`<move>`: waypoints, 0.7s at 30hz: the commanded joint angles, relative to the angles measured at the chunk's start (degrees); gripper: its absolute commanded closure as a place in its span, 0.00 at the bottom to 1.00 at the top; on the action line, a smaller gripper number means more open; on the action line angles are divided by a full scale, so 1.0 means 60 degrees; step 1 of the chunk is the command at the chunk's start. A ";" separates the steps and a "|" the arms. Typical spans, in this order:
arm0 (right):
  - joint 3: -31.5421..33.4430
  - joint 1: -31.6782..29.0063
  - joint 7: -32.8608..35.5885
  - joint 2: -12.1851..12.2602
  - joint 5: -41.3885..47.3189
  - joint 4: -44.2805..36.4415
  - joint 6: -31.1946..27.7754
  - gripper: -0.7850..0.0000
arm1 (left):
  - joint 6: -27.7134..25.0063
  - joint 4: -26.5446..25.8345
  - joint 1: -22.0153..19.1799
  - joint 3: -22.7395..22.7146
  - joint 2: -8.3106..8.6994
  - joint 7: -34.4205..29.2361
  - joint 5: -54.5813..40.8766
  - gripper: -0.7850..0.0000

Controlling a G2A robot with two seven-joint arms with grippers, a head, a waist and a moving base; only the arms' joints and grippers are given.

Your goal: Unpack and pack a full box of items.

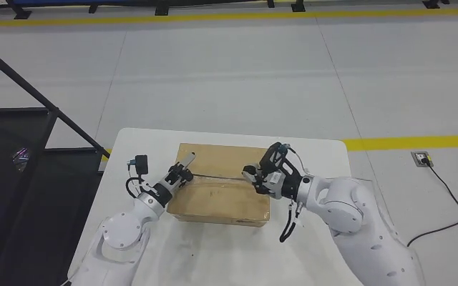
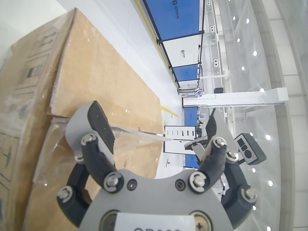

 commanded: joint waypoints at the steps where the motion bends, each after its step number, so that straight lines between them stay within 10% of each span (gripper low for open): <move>1: -0.0315 0.0131 0.0070 -0.0043 0.0043 0.0174 0.0016 1.00 | 0.0004 0.0002 0.0000 -0.0005 0.0000 -0.0001 -0.0026 0.00; 21: -0.1739 0.1982 0.0851 -0.0605 0.1705 0.2947 0.2481 1.00 | -0.0037 -0.0113 0.0116 -0.0041 0.0011 0.0008 -0.0087 0.00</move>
